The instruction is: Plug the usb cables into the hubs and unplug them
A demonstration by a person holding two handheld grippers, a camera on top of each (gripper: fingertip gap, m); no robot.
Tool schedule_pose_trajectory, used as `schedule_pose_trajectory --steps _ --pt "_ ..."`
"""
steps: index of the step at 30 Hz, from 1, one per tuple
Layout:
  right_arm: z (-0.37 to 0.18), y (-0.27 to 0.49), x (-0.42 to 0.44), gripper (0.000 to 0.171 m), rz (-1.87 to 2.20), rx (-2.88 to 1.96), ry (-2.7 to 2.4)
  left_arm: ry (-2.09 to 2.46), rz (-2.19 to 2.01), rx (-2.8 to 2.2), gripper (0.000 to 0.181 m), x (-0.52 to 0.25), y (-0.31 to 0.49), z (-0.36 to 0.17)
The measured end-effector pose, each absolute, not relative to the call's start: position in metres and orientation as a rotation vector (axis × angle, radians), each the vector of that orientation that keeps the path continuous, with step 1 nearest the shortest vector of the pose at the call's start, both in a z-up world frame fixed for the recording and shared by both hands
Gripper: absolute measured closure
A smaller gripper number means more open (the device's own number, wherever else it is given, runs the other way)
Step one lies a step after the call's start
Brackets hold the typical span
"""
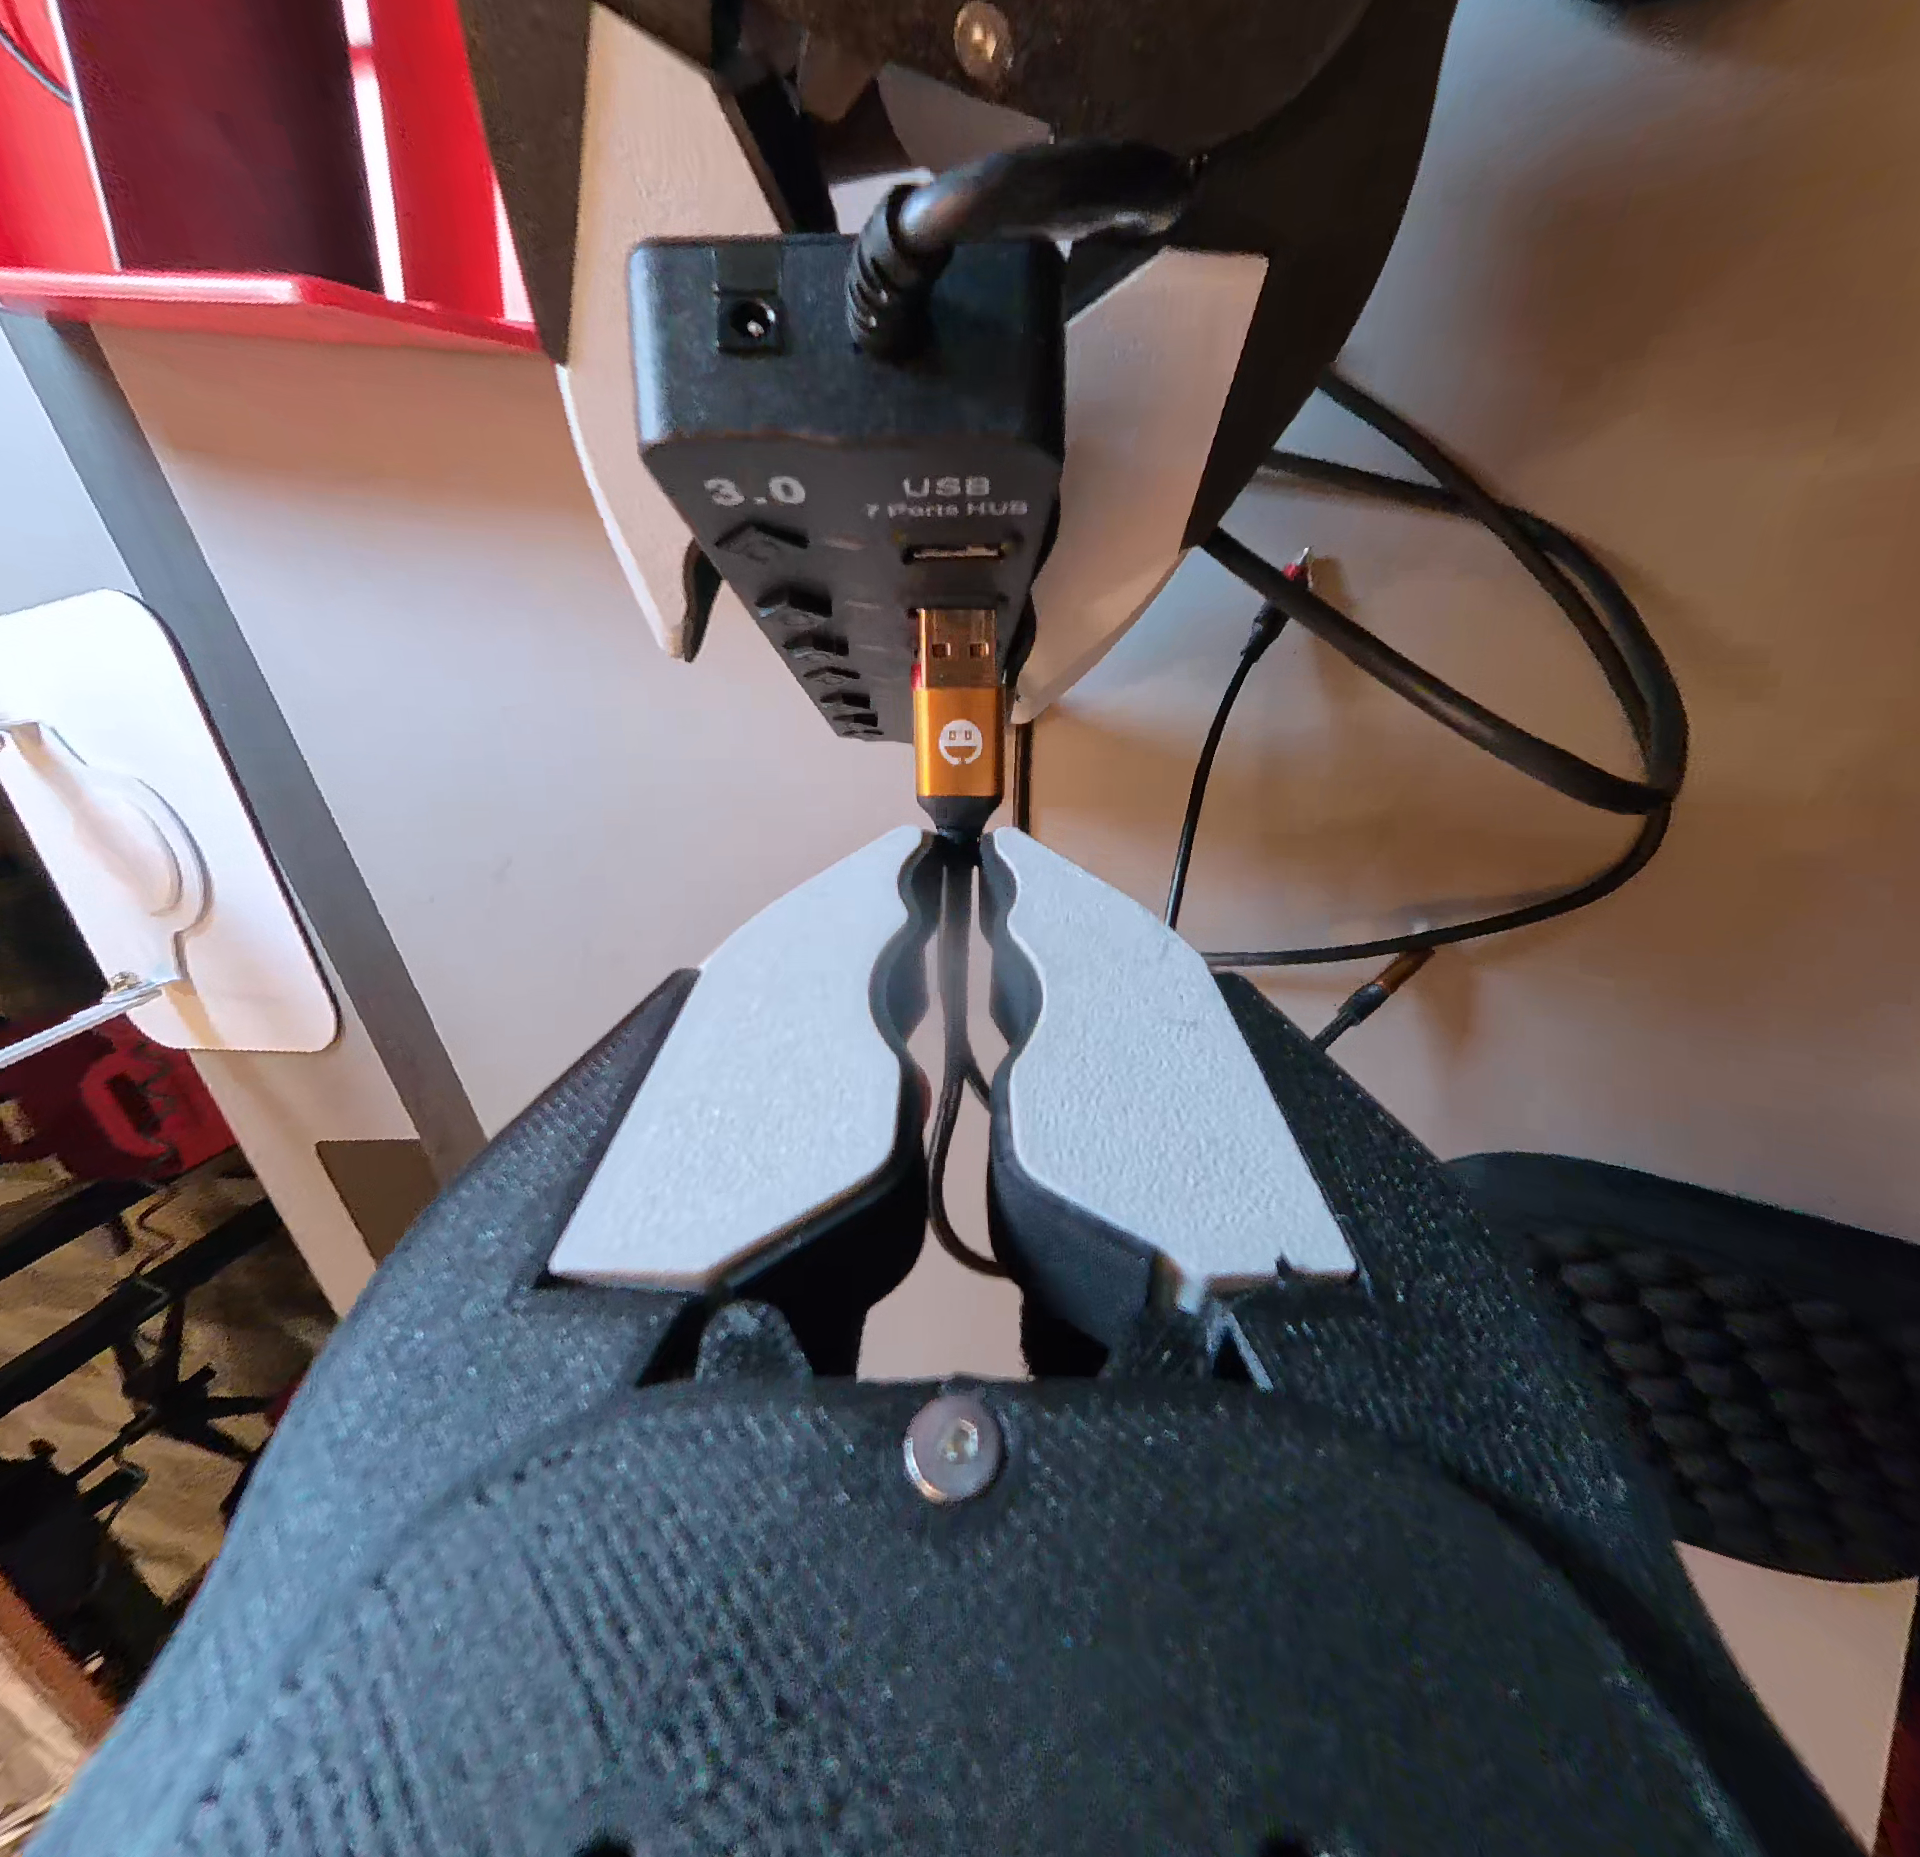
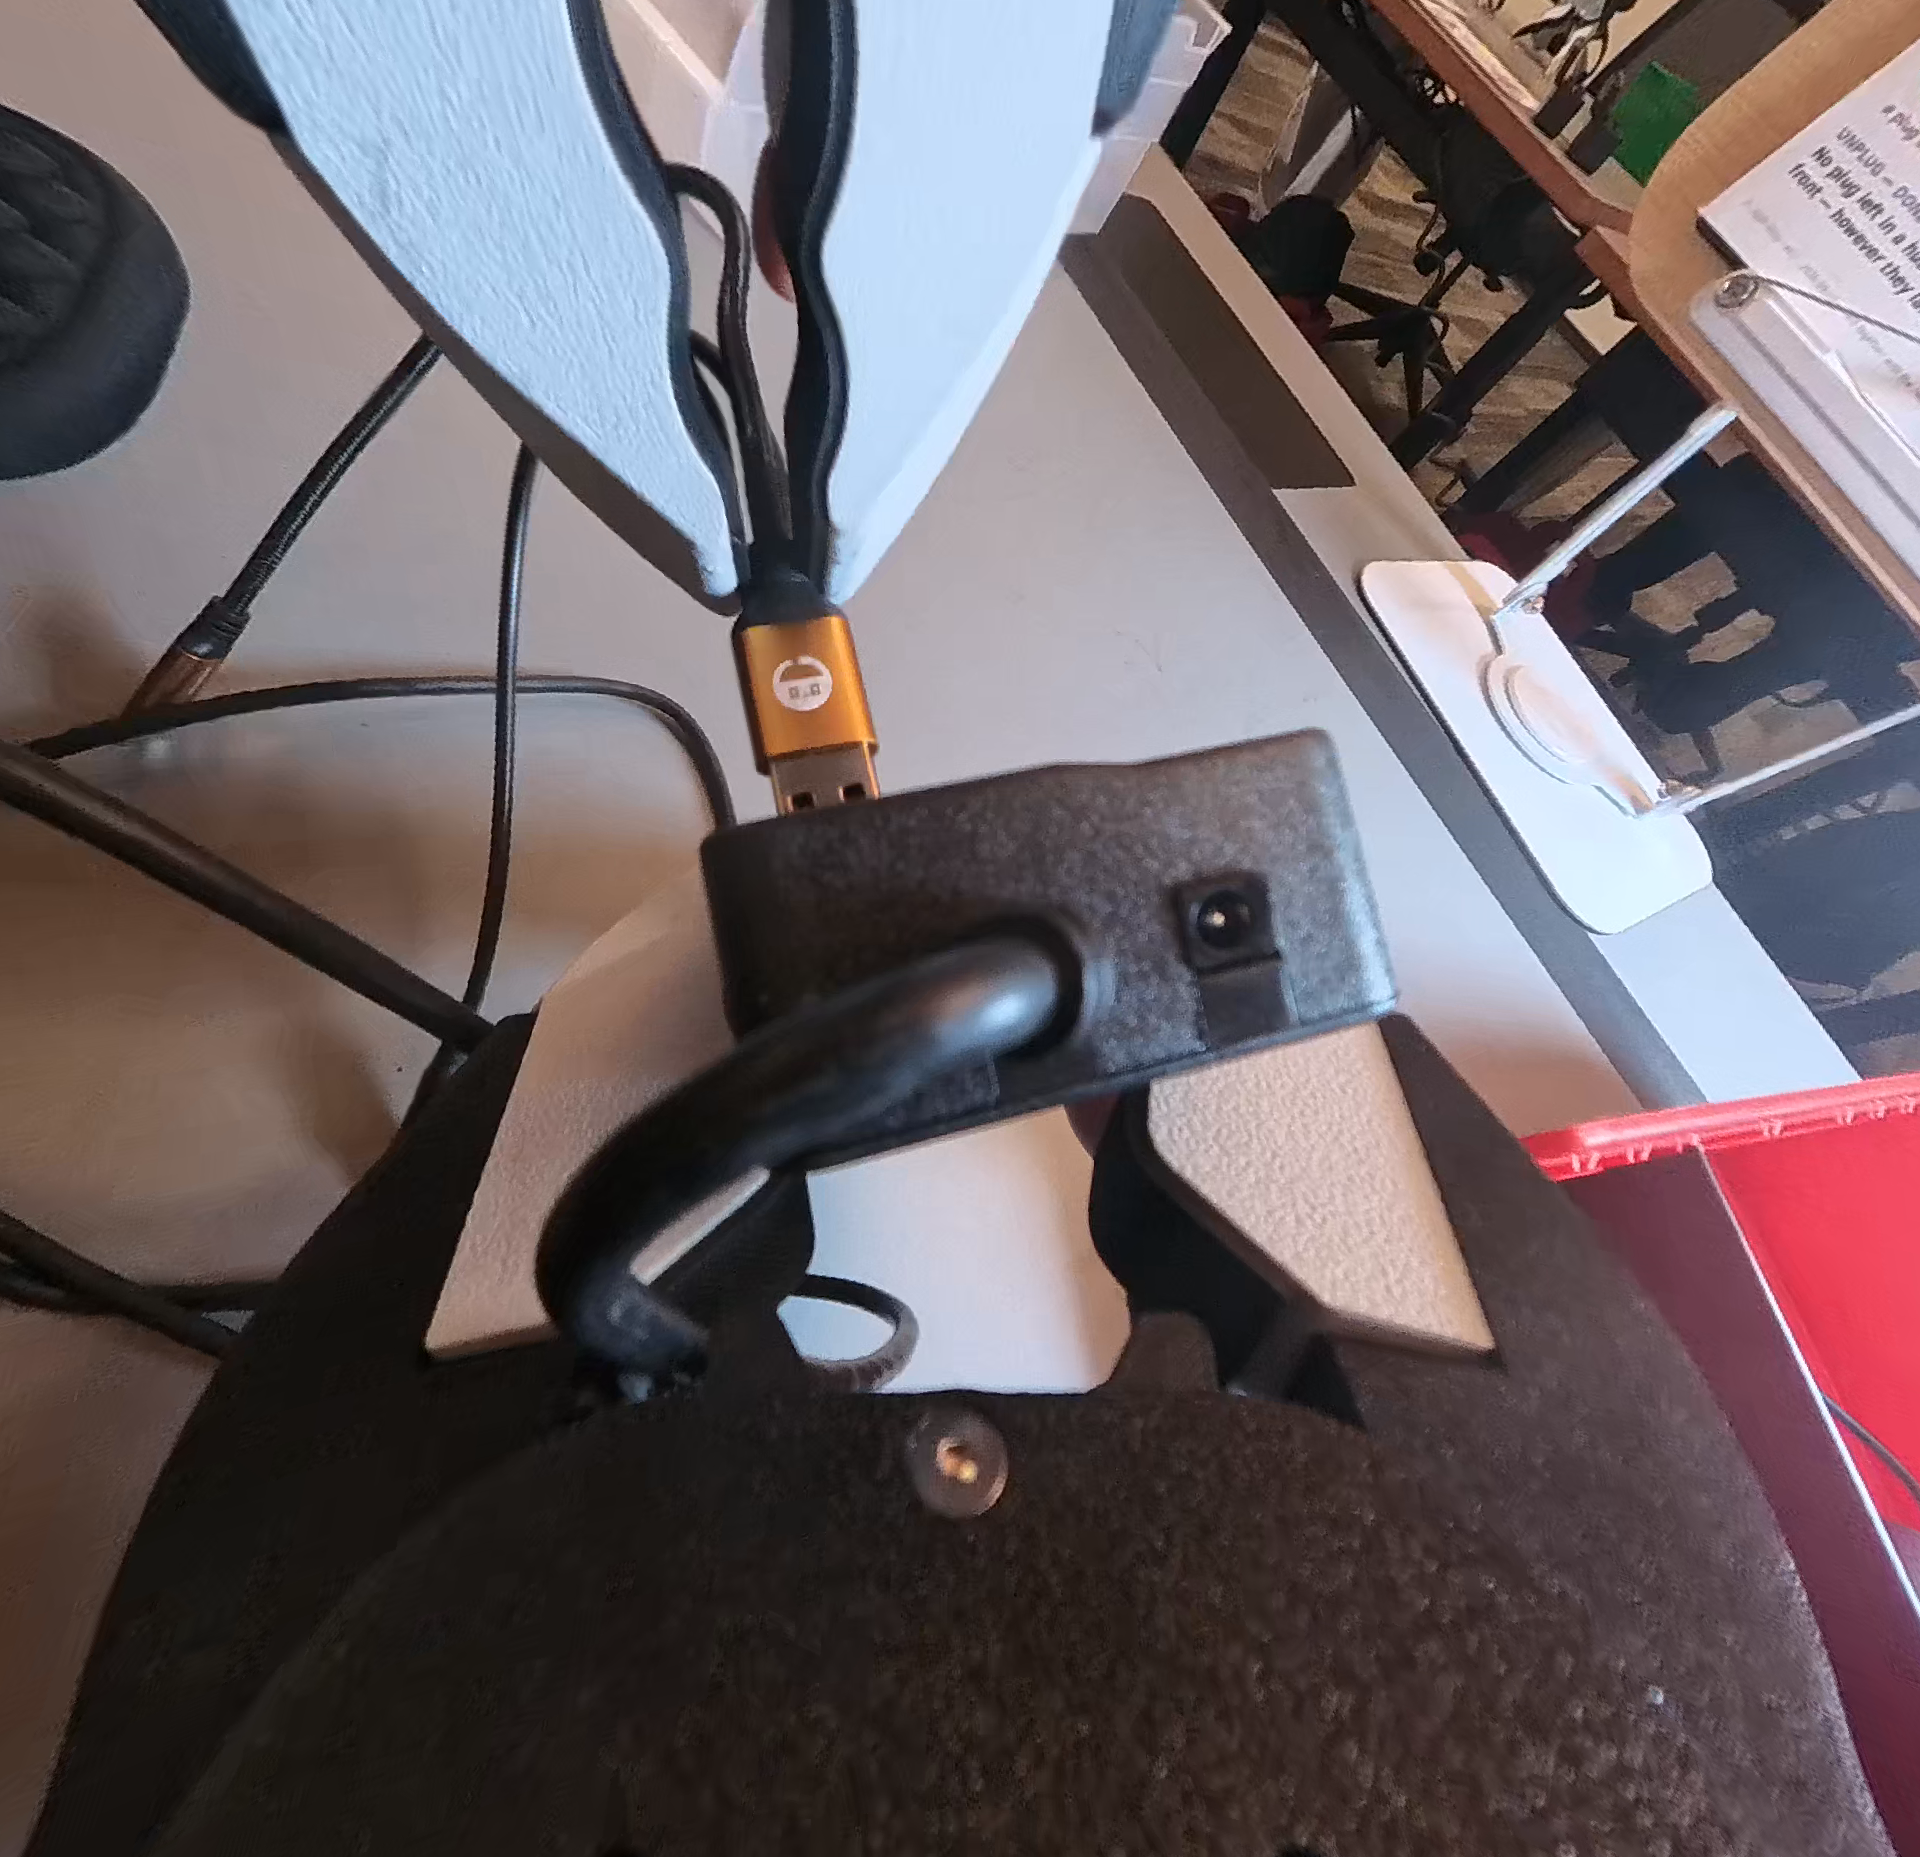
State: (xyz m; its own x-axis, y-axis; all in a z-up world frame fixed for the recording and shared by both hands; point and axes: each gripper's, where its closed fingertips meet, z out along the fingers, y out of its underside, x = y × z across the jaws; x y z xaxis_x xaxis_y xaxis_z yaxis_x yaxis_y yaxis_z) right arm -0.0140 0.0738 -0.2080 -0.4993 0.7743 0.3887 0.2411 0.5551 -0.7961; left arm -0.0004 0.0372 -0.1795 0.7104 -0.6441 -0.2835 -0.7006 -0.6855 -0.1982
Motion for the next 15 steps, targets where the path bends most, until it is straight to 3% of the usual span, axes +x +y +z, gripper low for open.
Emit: schedule_pose_trajectory --steps 15 --pt "-0.207 0.078 -0.01 0.105 0.846 -0.816 -2.043 0.948 0.061 -2.524 0.175 0.015 0.045 -0.168"
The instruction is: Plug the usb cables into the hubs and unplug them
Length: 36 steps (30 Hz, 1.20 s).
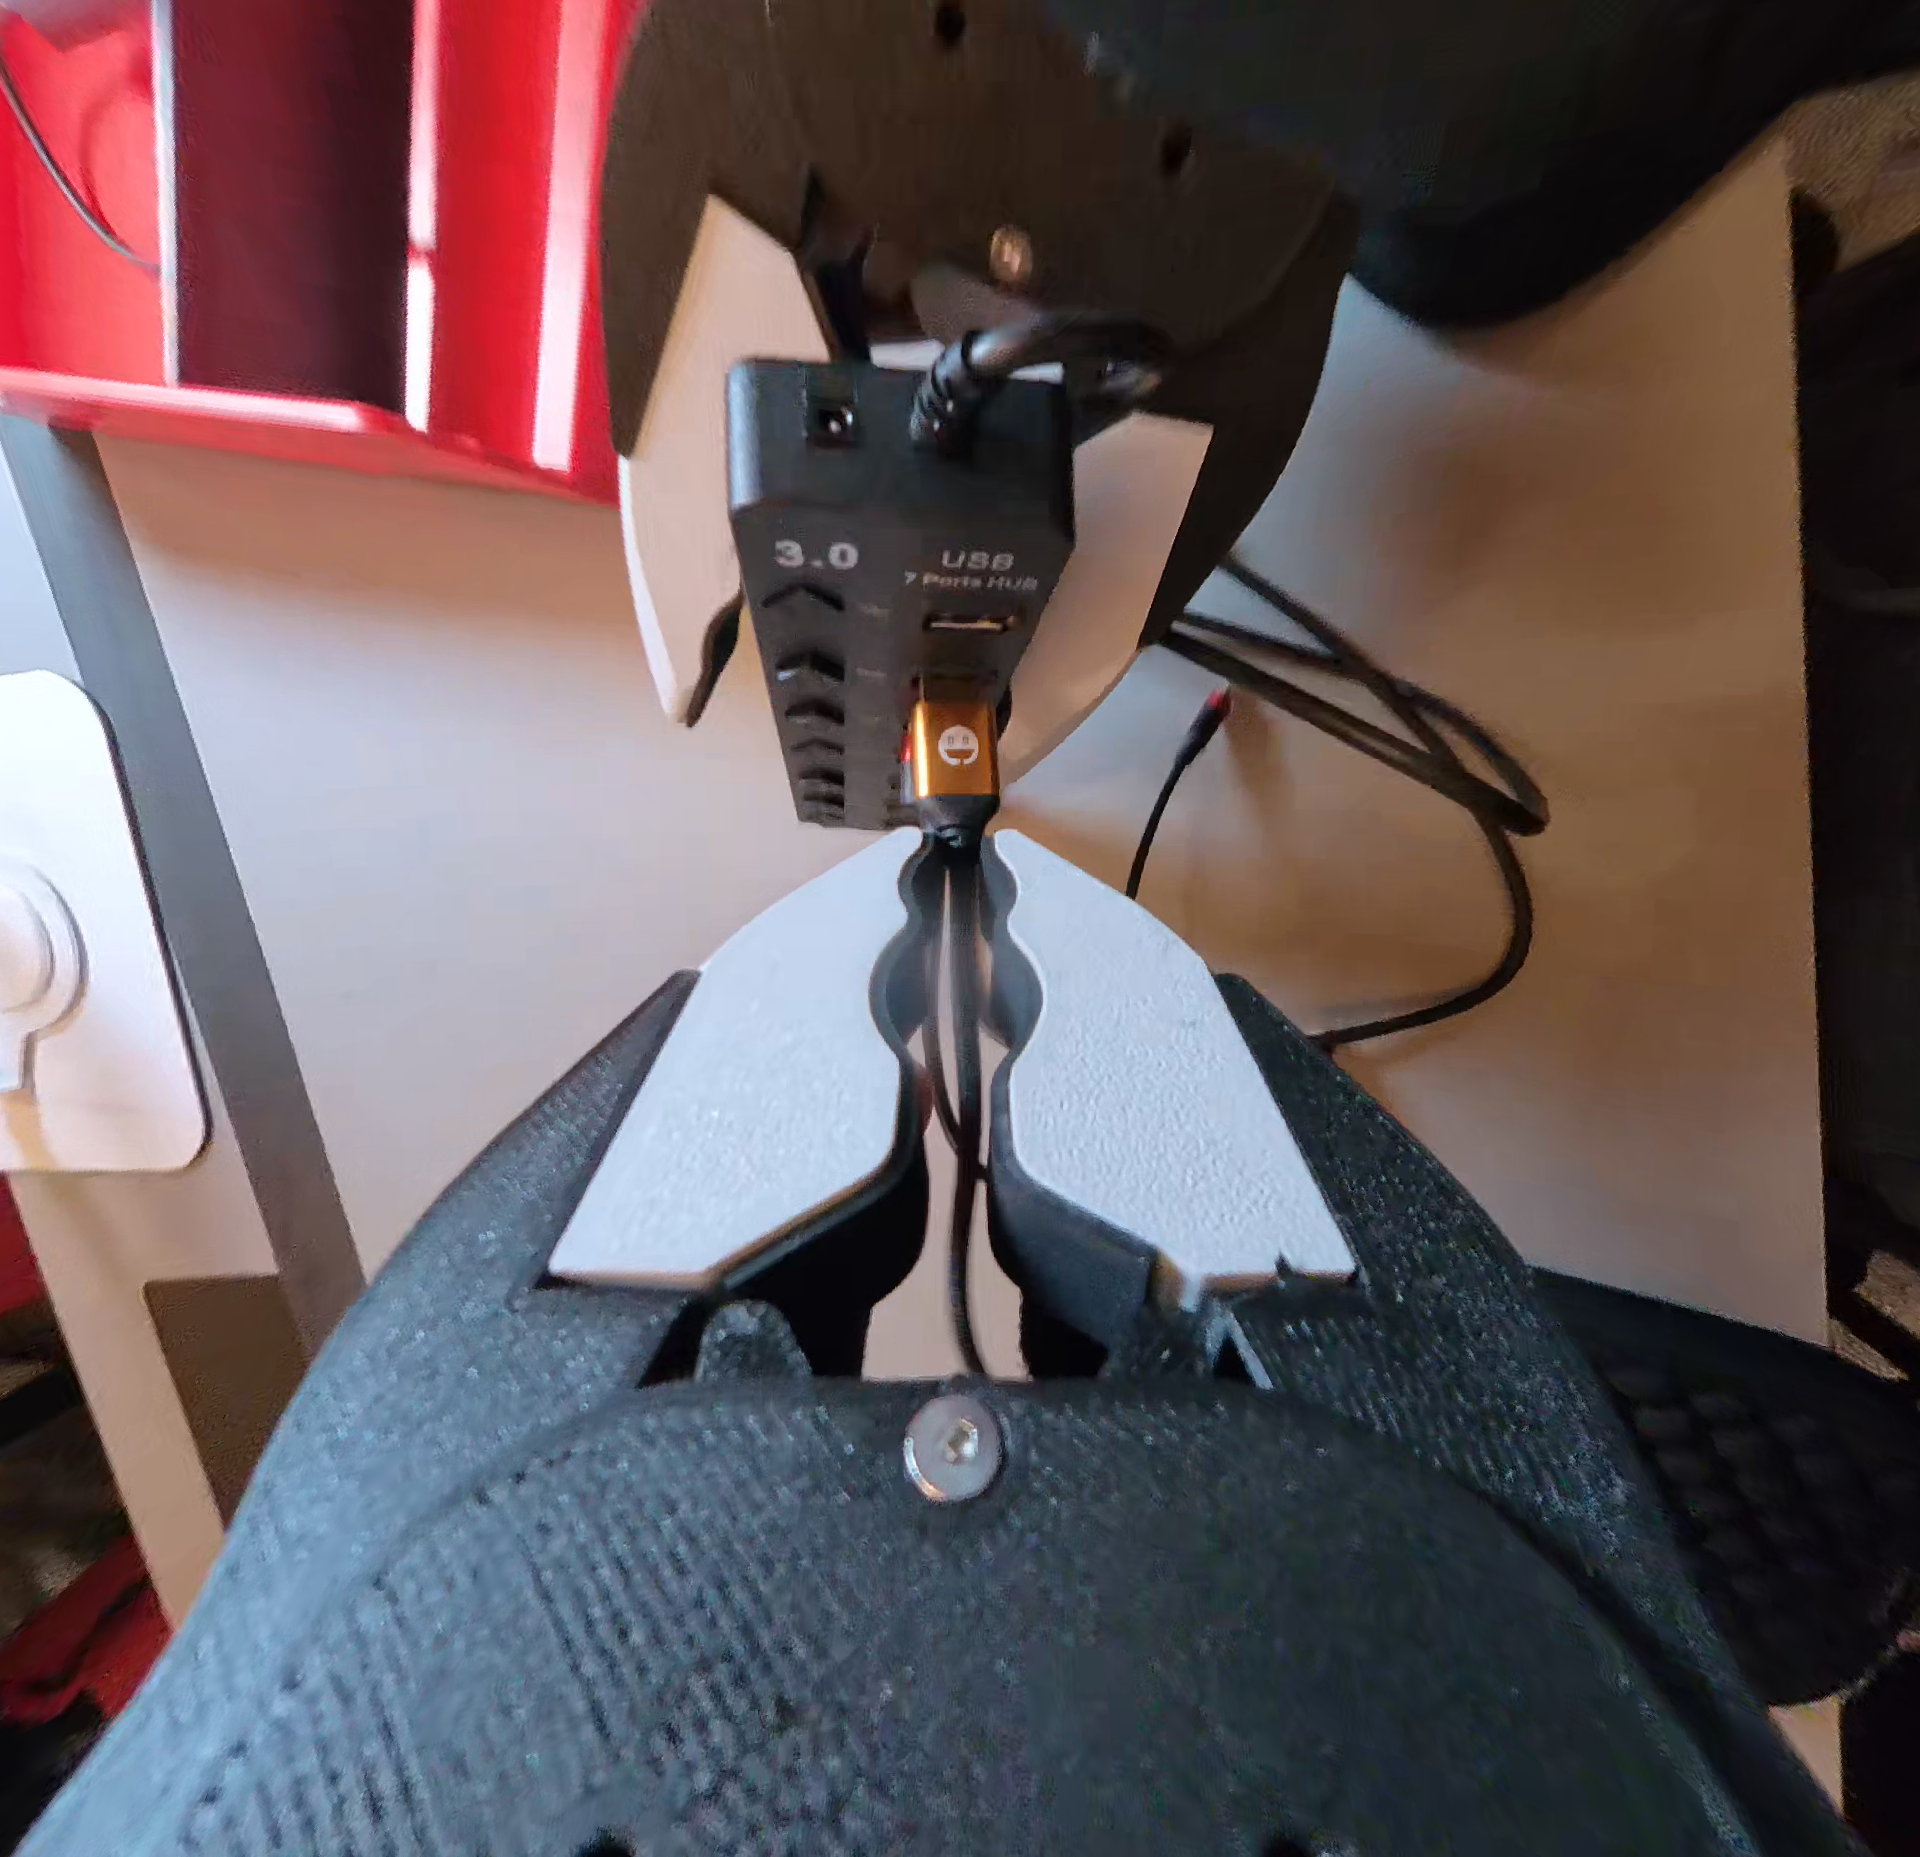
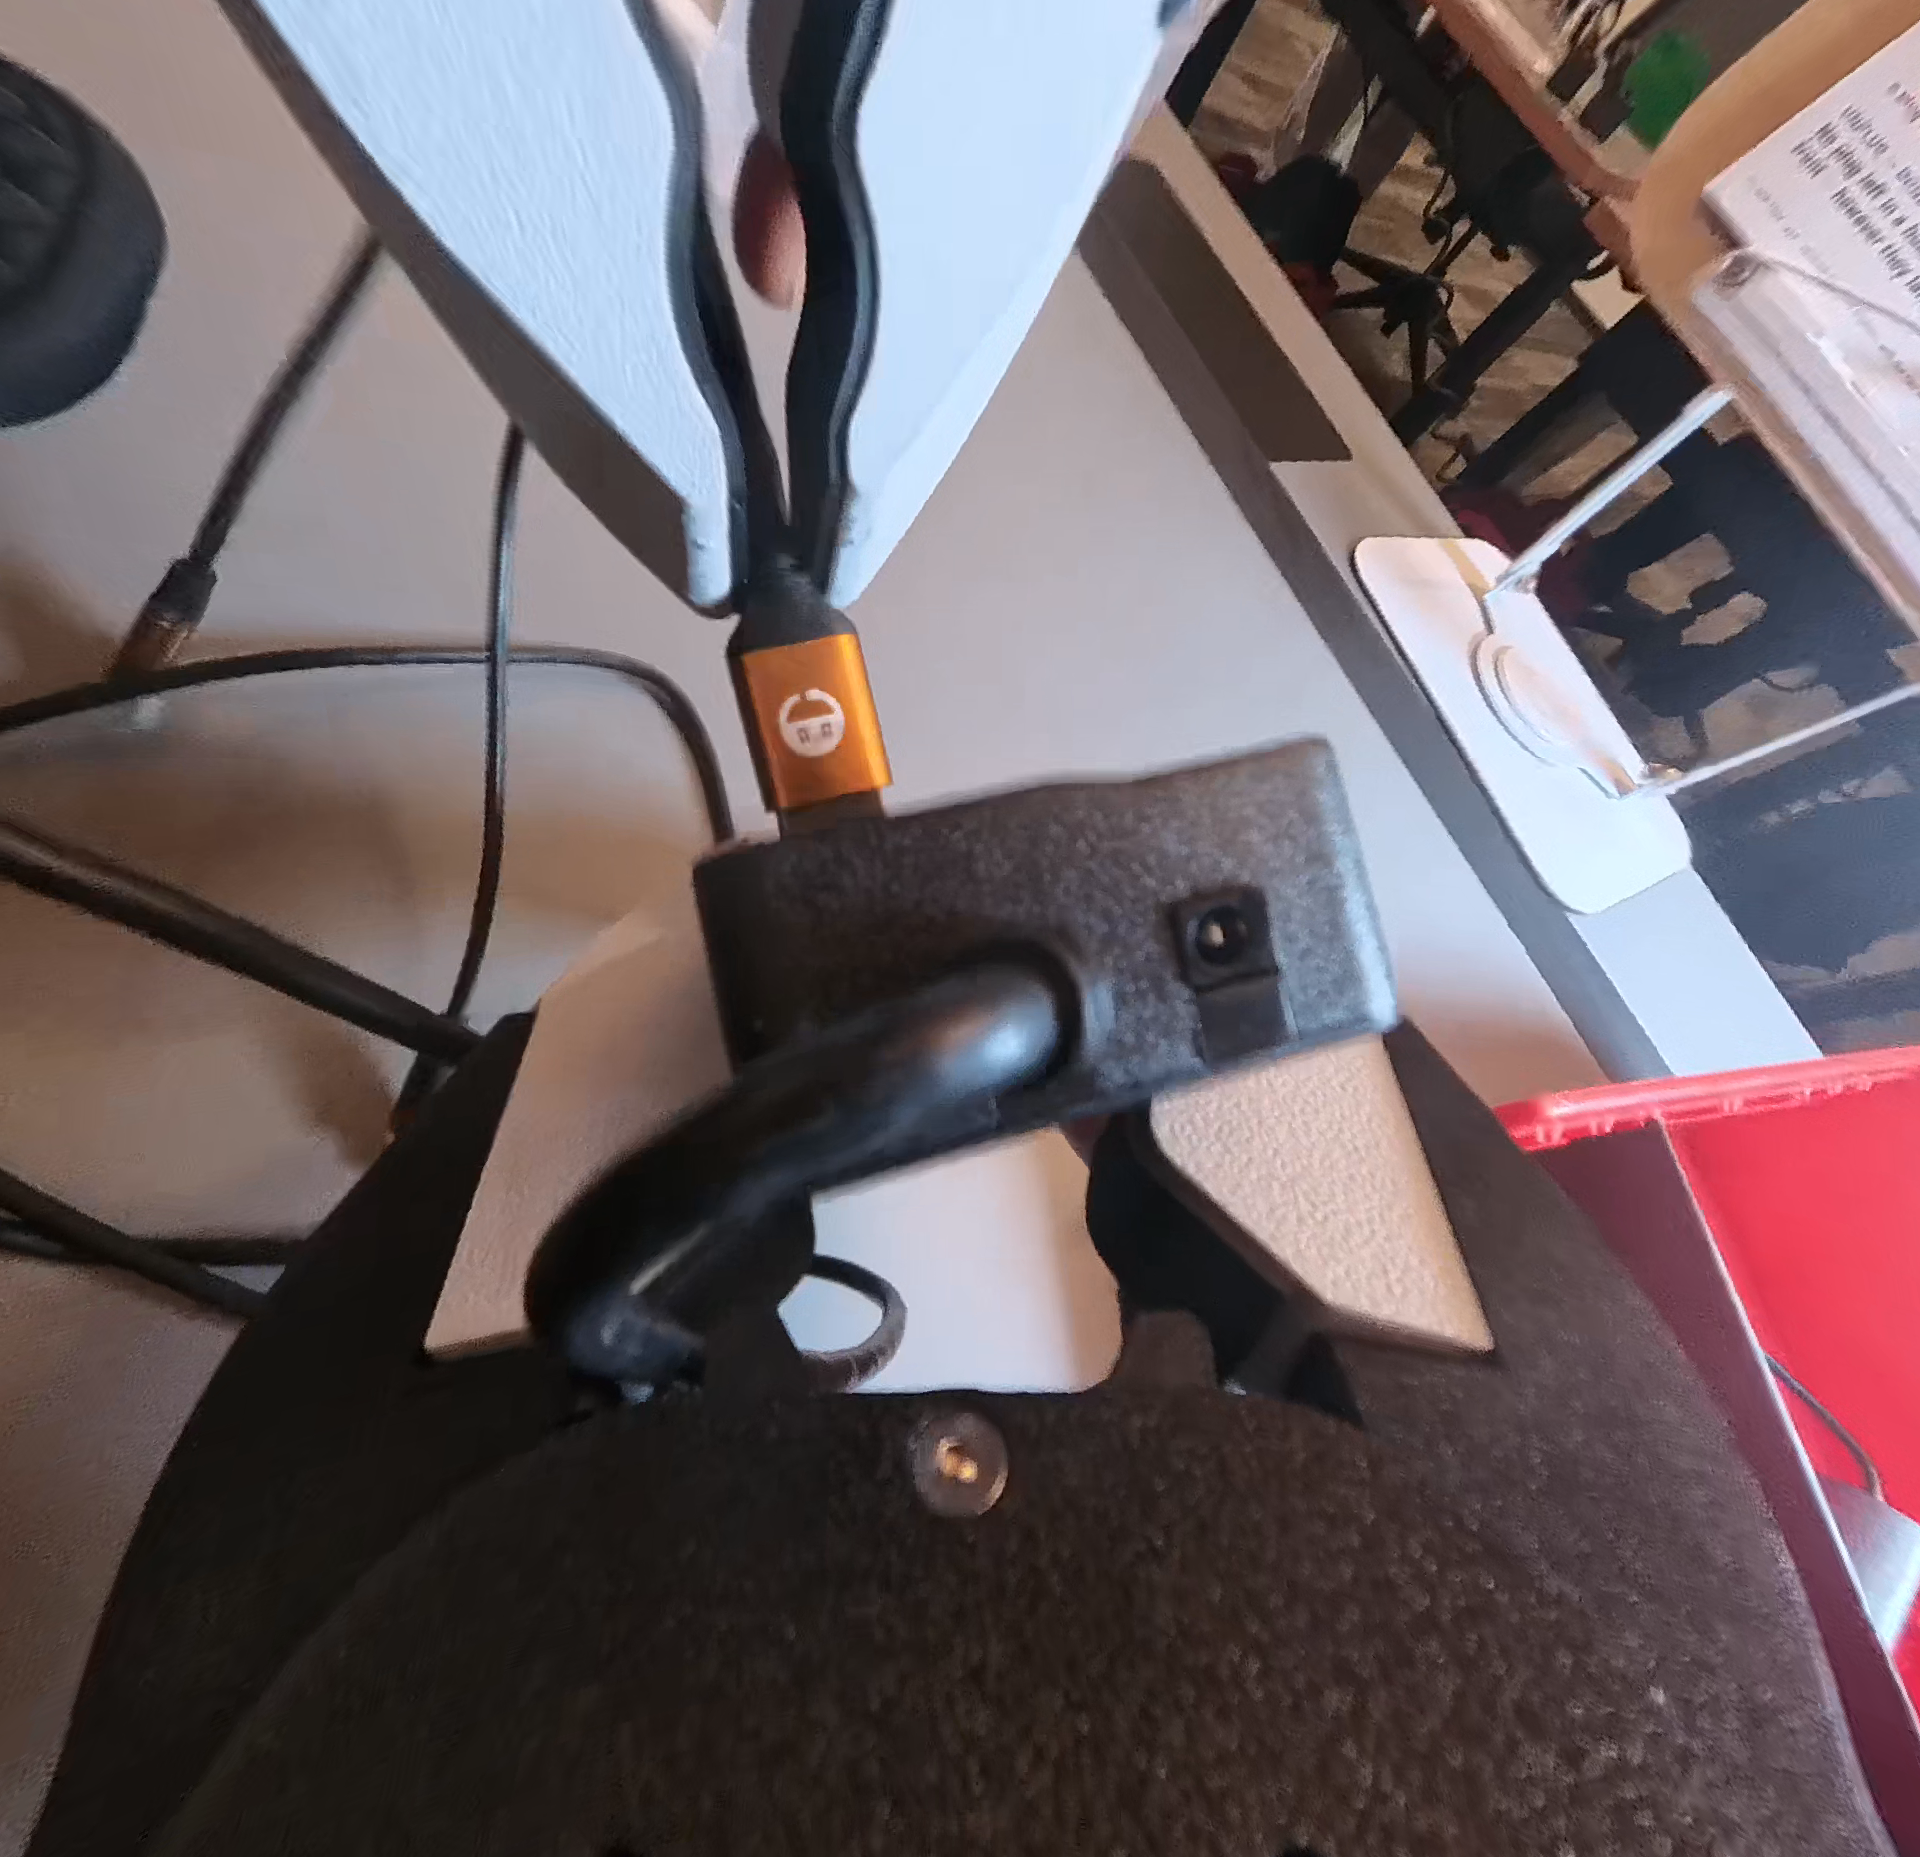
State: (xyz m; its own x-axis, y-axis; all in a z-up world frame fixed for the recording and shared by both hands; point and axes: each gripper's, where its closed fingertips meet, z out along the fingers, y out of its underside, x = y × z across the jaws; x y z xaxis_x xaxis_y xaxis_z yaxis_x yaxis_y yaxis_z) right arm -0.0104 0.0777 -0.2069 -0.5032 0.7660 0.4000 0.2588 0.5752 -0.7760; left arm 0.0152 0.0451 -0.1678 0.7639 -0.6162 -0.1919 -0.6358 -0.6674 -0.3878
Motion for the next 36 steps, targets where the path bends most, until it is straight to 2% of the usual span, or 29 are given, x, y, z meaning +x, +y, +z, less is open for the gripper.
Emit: schedule_pose_trajectory --steps 9,11,13,15,17,21,26,27,28,33,36 --pt "-0.204 0.073 -0.012 0.105 0.903 -0.814 -2.026 0.889 0.047 -2.45 0.174 0.016 0.047 -0.168" --pt "-0.193 0.066 -0.01 0.106 1.04 -0.804 -2.001 0.834 -0.045 -2.352 0.172 0.021 0.047 -0.152" --pt "-0.18 0.064 -0.006 0.104 1.14 -0.771 -1.965 0.68 -0.194 -2.183 0.16 0.019 0.046 -0.119" --pt "-0.168 0.064 0.001 0.104 1.26 -0.717 -1.92 0.535 -0.301 -1.997 0.149 0.002 0.037 -0.089" --pt "-0.155 0.064 0.006 0.104 1.425 -0.716 -1.867 0.376 -0.381 -1.855 0.145 -0.023 0.026 -0.078" --pt "-0.142 0.059 0.01 0.105 1.66 -0.722 -1.811 0.279 -0.417 -1.889 0.138 -0.044 0.012 -0.134" --pt "-0.145 0.046 0.008 0.106 1.75 -0.733 -1.806 0.511 -0.349 -2.061 0.111 0.014 0.023 -0.207" --pt "-0.147 0.042 0.008 0.106 1.761 -0.732 -1.82 0.528 -0.304 -2.069 0.114 0.02 0.029 -0.212" --pt "-0.149 0.038 0.009 0.105 1.763 -0.727 -1.833 0.536 -0.261 -2.068 0.124 0.022 0.034 -0.214" --pt "-0.159 0.034 0.008 0.105 1.722 -0.794 -1.9 0.482 -0.416 -2.068 0.125 0.03 0.03 -0.226" --pt "-0.163 0.04 0.004 0.098 1.669 -0.835 -1.921 0.351 -0.597 -2.031 0.125 0.027 0.023 -0.216"
